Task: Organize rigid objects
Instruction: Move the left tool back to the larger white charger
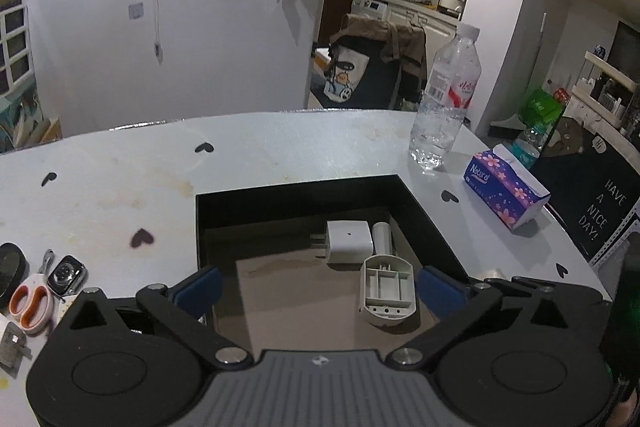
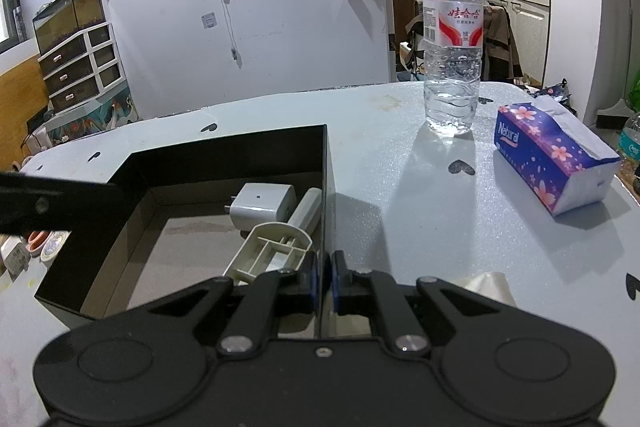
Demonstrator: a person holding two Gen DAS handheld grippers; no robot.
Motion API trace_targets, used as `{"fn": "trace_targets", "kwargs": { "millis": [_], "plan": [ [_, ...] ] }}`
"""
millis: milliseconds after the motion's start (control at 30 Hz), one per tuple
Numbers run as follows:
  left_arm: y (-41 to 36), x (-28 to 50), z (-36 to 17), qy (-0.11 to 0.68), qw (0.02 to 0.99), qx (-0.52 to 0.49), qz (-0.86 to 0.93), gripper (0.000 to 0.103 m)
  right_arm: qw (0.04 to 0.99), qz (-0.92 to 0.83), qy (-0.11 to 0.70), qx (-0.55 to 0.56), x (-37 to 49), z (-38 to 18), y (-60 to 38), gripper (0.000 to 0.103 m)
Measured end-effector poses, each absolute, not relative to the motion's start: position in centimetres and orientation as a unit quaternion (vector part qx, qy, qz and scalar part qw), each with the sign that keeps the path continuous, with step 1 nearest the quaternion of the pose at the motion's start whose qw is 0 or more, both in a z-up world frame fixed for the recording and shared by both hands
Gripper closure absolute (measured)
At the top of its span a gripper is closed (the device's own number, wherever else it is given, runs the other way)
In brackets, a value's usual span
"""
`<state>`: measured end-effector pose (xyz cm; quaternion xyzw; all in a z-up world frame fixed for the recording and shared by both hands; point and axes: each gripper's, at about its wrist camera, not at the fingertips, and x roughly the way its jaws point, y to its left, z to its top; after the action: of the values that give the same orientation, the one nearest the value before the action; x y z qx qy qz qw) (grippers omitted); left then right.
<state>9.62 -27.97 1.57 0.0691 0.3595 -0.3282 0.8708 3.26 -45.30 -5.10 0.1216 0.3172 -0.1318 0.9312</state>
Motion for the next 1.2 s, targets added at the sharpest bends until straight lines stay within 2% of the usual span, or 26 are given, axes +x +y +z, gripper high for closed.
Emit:
{"fn": "trace_targets", "kwargs": {
  "millis": [267, 467, 567, 1000, 1100, 1200],
  "plan": [
    [-27.3, 8.5, 1.2, 0.341, 0.876, 0.083, -0.332, 0.0, 0.931, -0.131, 0.318, 0.121, 3.3, -5.1, -45.3, 0.095],
    [-25.7, 7.8, 1.4, 0.298, 0.894, 0.095, -0.321, 0.0, 0.931, -0.131, 0.317, 0.122, 3.3, -5.1, -45.3, 0.095],
    [-23.8, 7.7, 1.5, 0.276, 0.903, 0.092, -0.315, 0.0, 0.931, -0.131, 0.317, 0.122, 3.3, -5.1, -45.3, 0.095],
    [-13.4, 10.8, 0.4, 0.274, 0.939, 0.051, -0.2, 0.0, 0.931, -0.131, 0.317, 0.122, 3.2, -5.1, -45.4, 0.095],
    [-11.3, 11.4, -0.3, 0.269, 0.942, 0.06, -0.193, 0.002, 0.931, -0.131, 0.317, 0.122, 3.2, -5.1, -45.4, 0.095],
    [-9.5, 12.2, -1.4, 0.279, 0.937, 0.068, -0.2, 0.009, 0.931, -0.131, 0.318, 0.122, 3.2, -5.1, -45.4, 0.095]
  ]
}}
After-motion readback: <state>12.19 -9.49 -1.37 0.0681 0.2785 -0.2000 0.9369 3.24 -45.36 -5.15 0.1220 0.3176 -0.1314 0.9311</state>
